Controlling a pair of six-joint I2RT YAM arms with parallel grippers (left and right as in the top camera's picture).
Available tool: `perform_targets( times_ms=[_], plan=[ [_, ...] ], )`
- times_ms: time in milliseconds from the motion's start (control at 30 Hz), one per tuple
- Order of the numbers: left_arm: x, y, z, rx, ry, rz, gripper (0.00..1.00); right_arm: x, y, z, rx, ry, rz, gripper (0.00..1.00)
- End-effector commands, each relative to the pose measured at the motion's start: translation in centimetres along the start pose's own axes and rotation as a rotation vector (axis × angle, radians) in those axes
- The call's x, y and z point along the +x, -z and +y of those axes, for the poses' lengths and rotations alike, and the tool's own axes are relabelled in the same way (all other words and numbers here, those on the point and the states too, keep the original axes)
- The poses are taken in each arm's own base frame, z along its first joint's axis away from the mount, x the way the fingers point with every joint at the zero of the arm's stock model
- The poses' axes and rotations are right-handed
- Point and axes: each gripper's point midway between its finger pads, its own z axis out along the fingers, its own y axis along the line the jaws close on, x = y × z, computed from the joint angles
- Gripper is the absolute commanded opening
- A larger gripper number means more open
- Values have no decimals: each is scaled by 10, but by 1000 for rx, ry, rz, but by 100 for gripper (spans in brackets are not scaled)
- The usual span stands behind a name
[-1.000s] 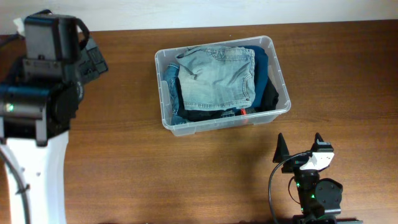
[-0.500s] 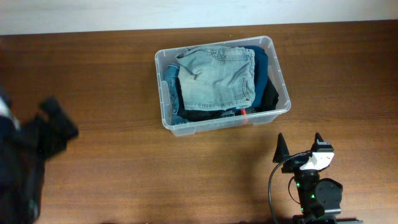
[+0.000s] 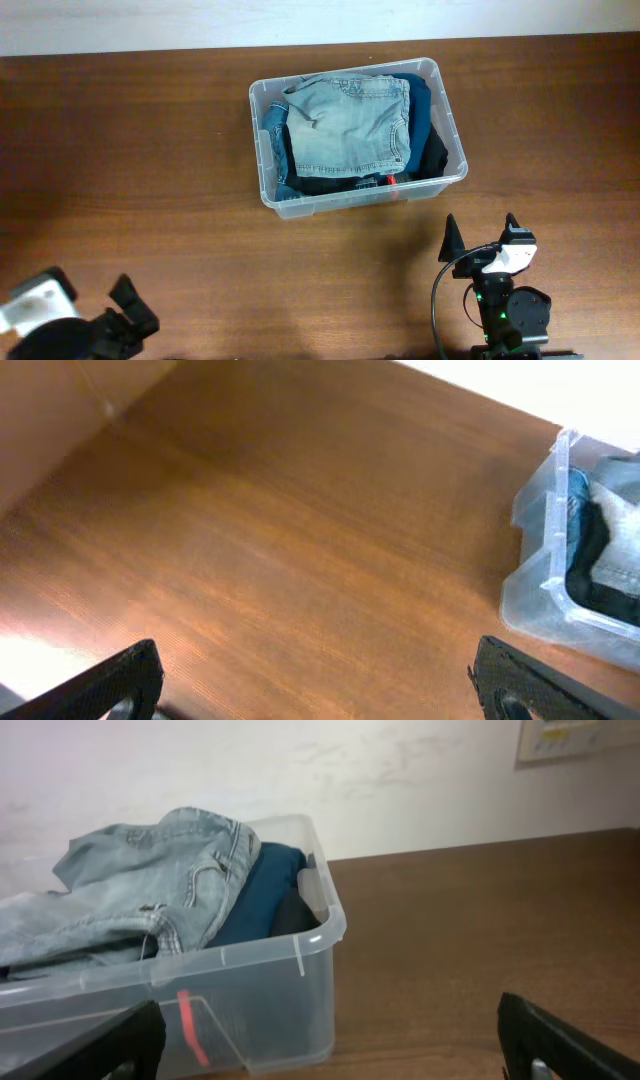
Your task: Pack container
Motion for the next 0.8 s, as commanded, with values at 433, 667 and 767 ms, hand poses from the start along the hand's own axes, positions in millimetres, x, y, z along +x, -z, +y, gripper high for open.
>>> perform_targets(
  times_ms=[433, 667, 767],
  plan=[
    [53, -129, -67, 300, 203, -235, 99, 2, 0, -1, 5, 7, 2, 98],
    [44, -143, -82, 396, 177, -408, 99, 2, 0, -1, 5, 6, 2, 98],
    [36, -140, -85, 409, 117, -490, 99, 2, 0, -1, 5, 7, 2, 98]
  ],
)
